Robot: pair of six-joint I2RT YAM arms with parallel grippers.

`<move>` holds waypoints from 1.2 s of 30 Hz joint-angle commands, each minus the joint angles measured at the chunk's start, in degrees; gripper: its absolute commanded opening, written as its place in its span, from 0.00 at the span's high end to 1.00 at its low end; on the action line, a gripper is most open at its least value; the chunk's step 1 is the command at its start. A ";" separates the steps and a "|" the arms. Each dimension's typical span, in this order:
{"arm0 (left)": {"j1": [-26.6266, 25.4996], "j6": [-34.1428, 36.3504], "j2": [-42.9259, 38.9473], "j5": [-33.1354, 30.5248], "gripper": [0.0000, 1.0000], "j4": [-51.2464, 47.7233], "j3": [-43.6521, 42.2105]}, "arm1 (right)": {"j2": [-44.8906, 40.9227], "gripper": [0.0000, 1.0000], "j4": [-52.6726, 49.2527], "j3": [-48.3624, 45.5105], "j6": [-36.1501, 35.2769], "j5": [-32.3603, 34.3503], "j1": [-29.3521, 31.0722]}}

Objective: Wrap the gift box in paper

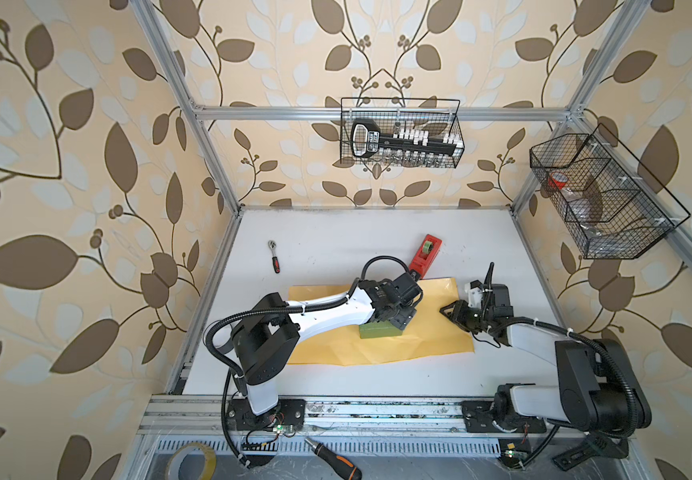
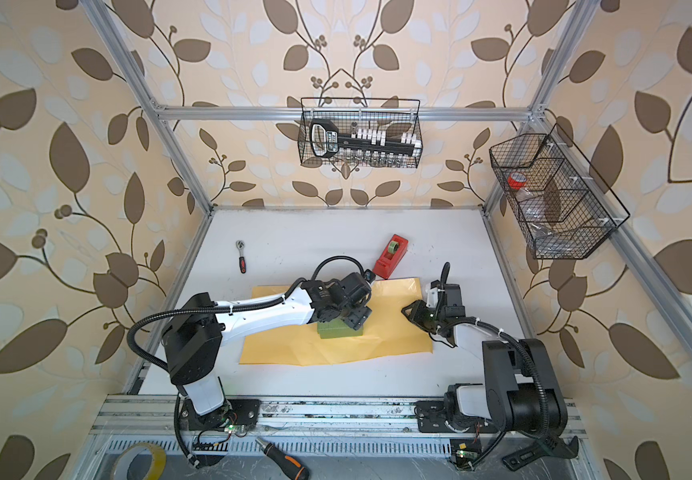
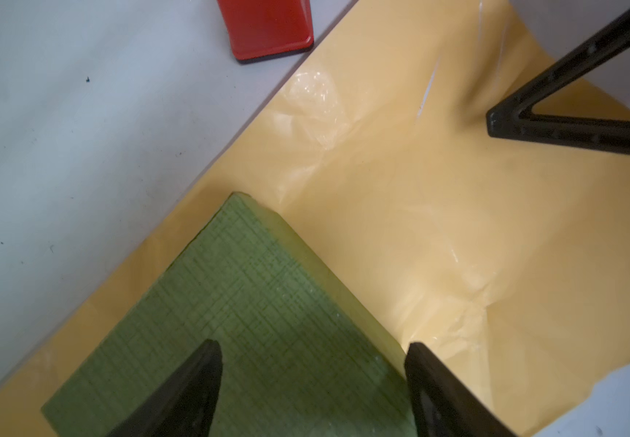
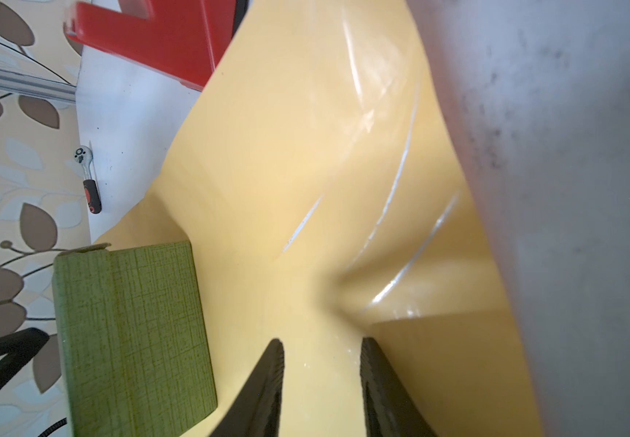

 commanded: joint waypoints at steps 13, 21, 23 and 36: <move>10.78 -4.28 -1.70 6.63 0.15 -0.30 6.34 | -1.17 0.59 -3.87 4.65 -2.05 2.07 7.31; 8.35 0.55 11.30 2.13 0.12 -5.80 19.85 | 1.62 0.62 -2.33 2.82 -1.74 2.52 7.04; 7.85 1.37 13.16 1.00 0.11 -7.40 21.82 | 1.74 0.62 -2.09 2.51 -1.58 2.38 6.96; 6.64 8.33 18.25 2.01 0.13 -12.50 22.63 | 1.48 0.62 -2.14 1.34 -1.40 2.36 6.50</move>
